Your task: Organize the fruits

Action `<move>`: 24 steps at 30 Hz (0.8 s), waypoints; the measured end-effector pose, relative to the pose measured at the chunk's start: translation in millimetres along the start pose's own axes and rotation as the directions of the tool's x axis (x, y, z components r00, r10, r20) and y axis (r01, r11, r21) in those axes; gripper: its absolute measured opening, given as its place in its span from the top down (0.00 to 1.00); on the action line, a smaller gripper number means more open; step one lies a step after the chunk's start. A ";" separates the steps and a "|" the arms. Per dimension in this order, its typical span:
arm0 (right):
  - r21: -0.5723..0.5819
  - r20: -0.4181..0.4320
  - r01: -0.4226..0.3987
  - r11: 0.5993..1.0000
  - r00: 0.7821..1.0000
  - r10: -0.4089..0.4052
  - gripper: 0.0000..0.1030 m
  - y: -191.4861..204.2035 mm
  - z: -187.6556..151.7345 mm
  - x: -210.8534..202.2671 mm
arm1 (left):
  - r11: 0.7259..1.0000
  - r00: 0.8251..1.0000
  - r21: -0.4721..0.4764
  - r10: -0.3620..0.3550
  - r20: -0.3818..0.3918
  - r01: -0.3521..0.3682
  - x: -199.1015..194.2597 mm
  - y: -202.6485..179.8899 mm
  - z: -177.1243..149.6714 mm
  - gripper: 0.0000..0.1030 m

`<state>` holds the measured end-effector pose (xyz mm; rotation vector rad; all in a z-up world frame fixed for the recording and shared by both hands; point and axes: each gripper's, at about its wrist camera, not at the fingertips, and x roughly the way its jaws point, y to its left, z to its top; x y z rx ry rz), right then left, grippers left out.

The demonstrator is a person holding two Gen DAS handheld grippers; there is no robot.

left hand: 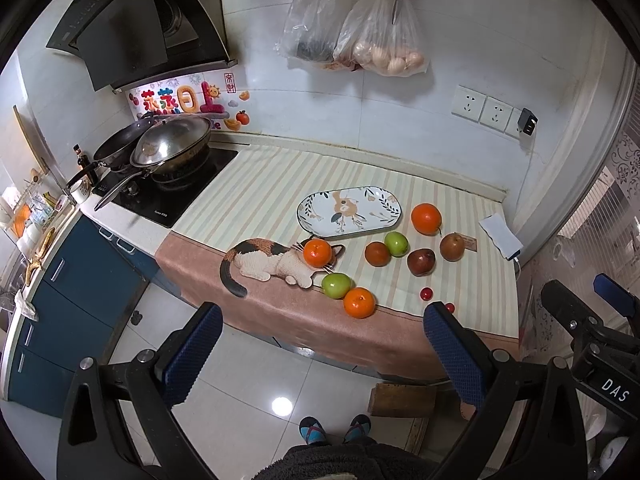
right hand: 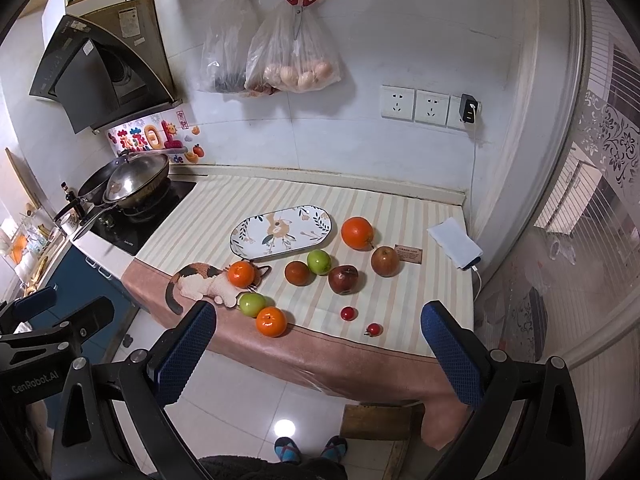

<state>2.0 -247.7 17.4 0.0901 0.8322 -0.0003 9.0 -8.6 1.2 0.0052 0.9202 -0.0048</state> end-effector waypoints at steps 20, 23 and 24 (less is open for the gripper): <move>0.006 0.008 -0.004 1.000 1.000 0.004 0.00 4.5 1.7 -15.7 | 1.000 1.000 0.005 -0.005 0.003 0.005 -9.6 -4.6 -1.9 0.00; 0.018 0.007 -0.008 1.000 1.000 0.008 0.00 7.0 1.2 -15.0 | 1.000 1.000 0.006 -0.009 0.002 0.009 -9.4 -2.7 -3.6 0.00; 0.024 0.007 -0.010 1.000 1.000 0.010 0.00 7.6 0.5 -14.0 | 1.000 1.000 0.004 -0.009 0.002 0.009 -8.2 -1.5 -3.4 0.00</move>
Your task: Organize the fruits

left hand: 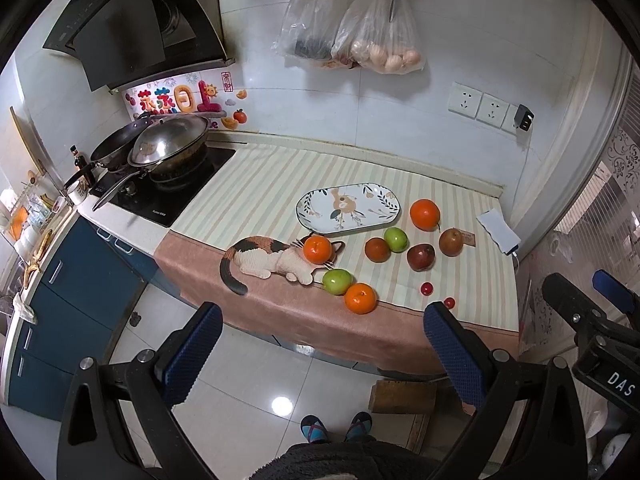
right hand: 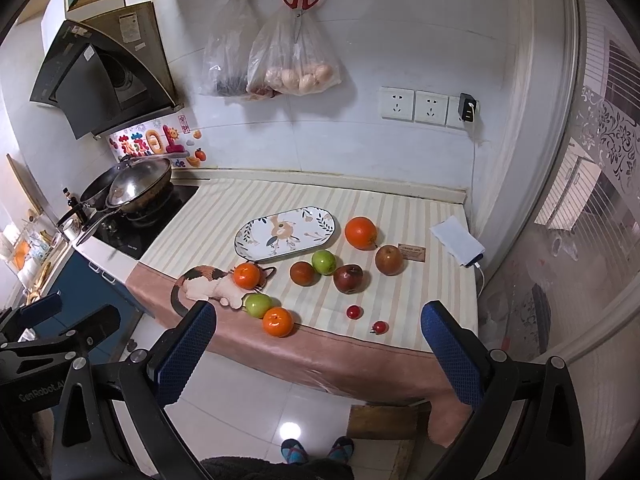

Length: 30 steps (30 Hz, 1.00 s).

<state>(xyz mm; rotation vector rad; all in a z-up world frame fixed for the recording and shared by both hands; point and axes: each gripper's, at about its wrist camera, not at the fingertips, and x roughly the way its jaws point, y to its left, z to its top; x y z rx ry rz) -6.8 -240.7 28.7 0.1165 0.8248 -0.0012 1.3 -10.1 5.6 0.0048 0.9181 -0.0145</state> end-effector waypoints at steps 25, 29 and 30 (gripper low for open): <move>0.169 -0.317 0.096 0.981 0.948 -0.039 0.00 -36.1 -26.5 230.4 | 0.997 0.949 -0.008 0.065 -0.308 -0.071 234.3 41.3 30.3 0.00; 0.214 -0.366 0.108 0.971 0.930 -0.023 0.00 -66.5 -10.3 283.6 | 0.999 0.928 0.001 0.051 -0.368 -0.054 273.9 19.0 43.2 0.00; 0.224 -0.379 0.107 0.969 0.925 -0.014 0.00 -72.2 -6.3 295.8 | 0.999 0.922 0.004 0.046 -0.385 -0.048 283.5 13.0 47.7 0.00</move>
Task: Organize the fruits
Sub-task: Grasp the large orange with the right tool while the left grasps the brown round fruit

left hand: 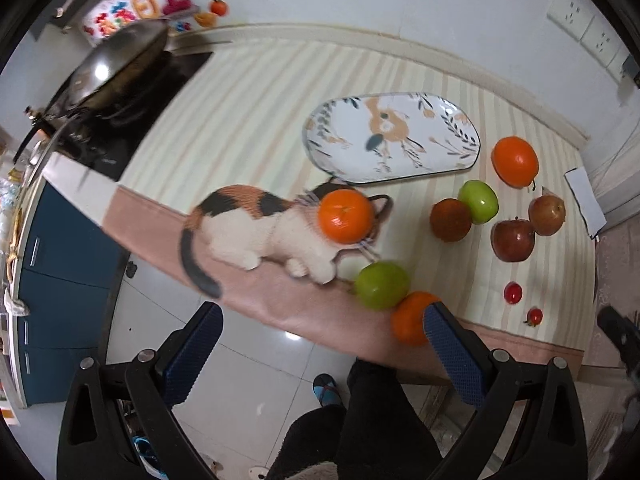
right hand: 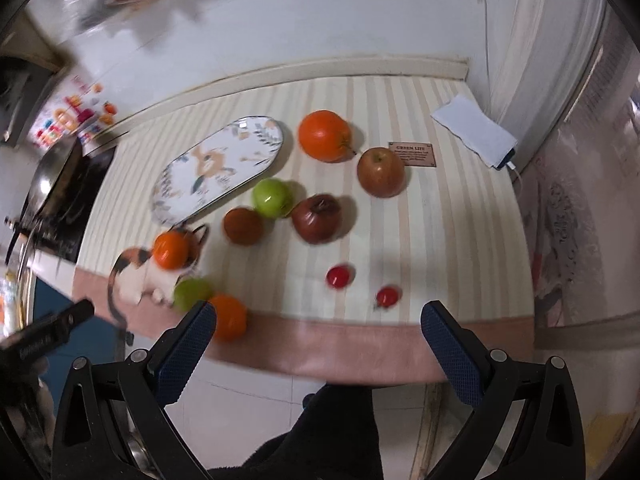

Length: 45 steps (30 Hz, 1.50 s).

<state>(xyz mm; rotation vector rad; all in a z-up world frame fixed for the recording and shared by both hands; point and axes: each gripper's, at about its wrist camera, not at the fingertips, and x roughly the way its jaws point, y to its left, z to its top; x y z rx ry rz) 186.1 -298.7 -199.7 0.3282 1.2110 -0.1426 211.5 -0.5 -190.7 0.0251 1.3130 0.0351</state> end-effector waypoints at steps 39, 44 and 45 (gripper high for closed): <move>-0.215 -0.360 -0.061 0.975 0.933 -0.021 0.20 35.1 216.1 257.4 | 0.906 0.964 0.345 -0.188 -0.187 0.244 133.8 -182.0 105.2 0.61; -0.212 -0.381 -0.069 0.975 0.924 -0.017 0.20 35.5 209.0 256.1 | 0.887 0.951 0.355 -0.239 -0.195 0.296 136.4 -176.1 102.1 0.57; -0.210 -0.381 -0.070 0.975 0.924 -0.016 0.20 36.5 205.5 255.9 | 0.888 0.949 0.347 -0.242 -0.204 0.301 140.6 -172.8 102.0 0.56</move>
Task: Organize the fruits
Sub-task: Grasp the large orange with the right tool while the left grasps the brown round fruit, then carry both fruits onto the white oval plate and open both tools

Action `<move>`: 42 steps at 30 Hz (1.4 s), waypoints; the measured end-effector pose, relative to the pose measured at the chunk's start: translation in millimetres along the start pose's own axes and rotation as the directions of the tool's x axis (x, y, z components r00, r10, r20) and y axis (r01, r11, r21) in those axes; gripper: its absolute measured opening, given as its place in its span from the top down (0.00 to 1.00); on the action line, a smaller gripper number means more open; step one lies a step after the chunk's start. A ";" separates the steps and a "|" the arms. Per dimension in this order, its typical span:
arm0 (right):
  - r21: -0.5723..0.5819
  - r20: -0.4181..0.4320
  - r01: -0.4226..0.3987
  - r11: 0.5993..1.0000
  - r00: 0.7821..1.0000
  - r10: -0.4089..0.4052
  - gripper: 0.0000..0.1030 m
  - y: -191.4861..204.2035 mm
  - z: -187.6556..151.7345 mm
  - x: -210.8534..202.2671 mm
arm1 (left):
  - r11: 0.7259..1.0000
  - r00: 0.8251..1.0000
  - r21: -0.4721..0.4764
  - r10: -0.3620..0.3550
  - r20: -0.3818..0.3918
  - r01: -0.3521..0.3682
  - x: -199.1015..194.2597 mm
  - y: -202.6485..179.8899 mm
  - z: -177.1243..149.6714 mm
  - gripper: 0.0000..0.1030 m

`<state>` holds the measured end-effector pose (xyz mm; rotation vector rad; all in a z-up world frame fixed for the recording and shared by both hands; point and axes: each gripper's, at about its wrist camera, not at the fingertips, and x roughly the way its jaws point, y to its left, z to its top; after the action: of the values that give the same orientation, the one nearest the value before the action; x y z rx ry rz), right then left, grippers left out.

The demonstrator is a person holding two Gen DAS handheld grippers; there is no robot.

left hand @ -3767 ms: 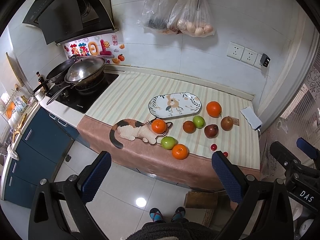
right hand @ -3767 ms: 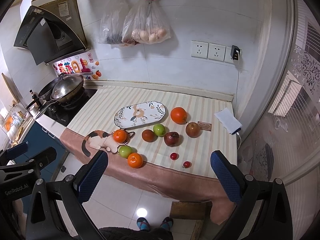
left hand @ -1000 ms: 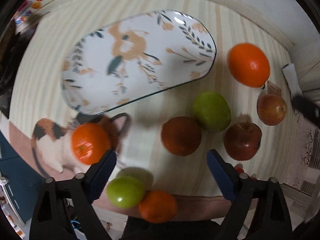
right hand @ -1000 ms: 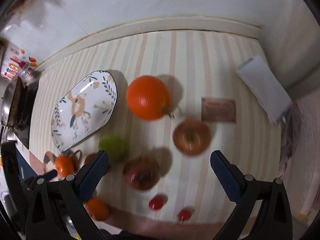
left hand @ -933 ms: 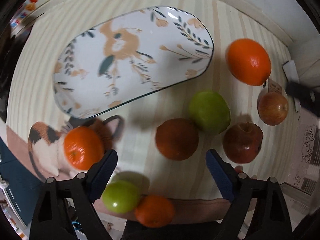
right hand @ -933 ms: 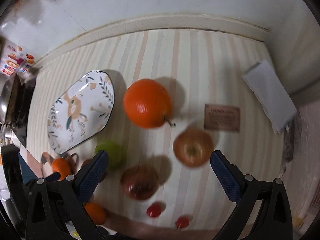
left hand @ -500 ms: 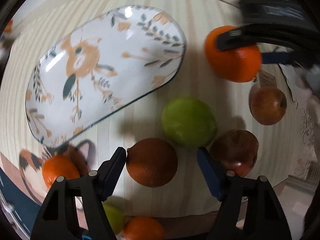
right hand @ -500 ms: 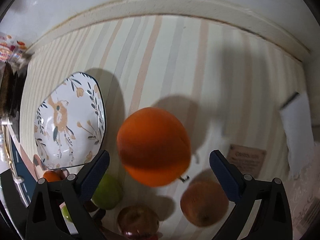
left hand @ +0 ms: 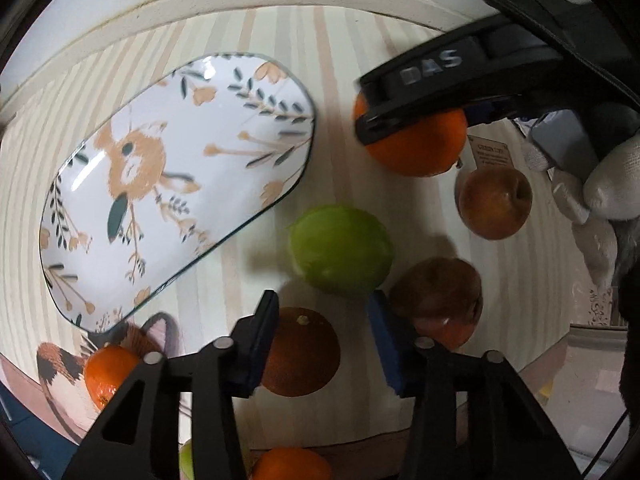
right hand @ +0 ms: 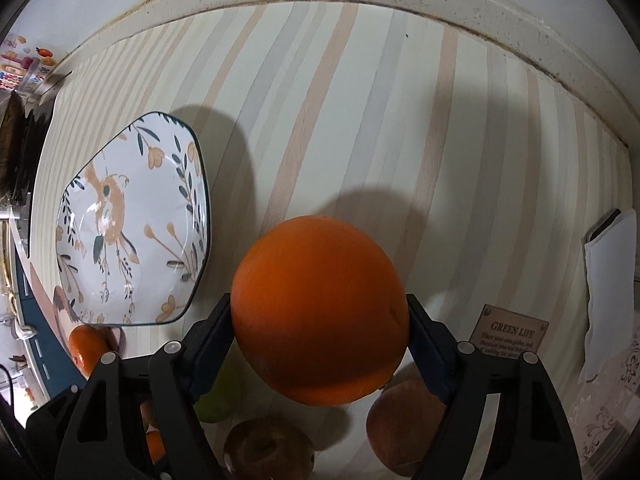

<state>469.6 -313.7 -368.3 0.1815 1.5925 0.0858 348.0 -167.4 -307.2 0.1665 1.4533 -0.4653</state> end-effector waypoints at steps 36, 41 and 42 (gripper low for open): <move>0.030 -0.006 0.003 1.000 1.000 -0.002 0.20 -2.0 -17.5 -8.8 | 0.989 0.973 -0.147 -0.060 -0.224 0.027 44.3 31.8 -36.7 0.49; 0.013 0.035 0.024 1.000 0.999 -0.025 0.23 1.0 -19.8 -10.5 | 0.992 0.982 -0.126 -0.029 -0.184 0.006 40.3 22.0 -41.9 0.50; 0.008 0.046 0.025 1.000 0.999 -0.025 0.23 1.6 -20.5 -11.7 | 0.992 0.985 -0.127 -0.028 -0.171 0.006 38.2 20.1 -41.9 0.50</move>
<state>449.5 -312.9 -355.9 0.1684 1.5486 0.0554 319.5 -141.0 -353.1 0.0955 1.6506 -0.3788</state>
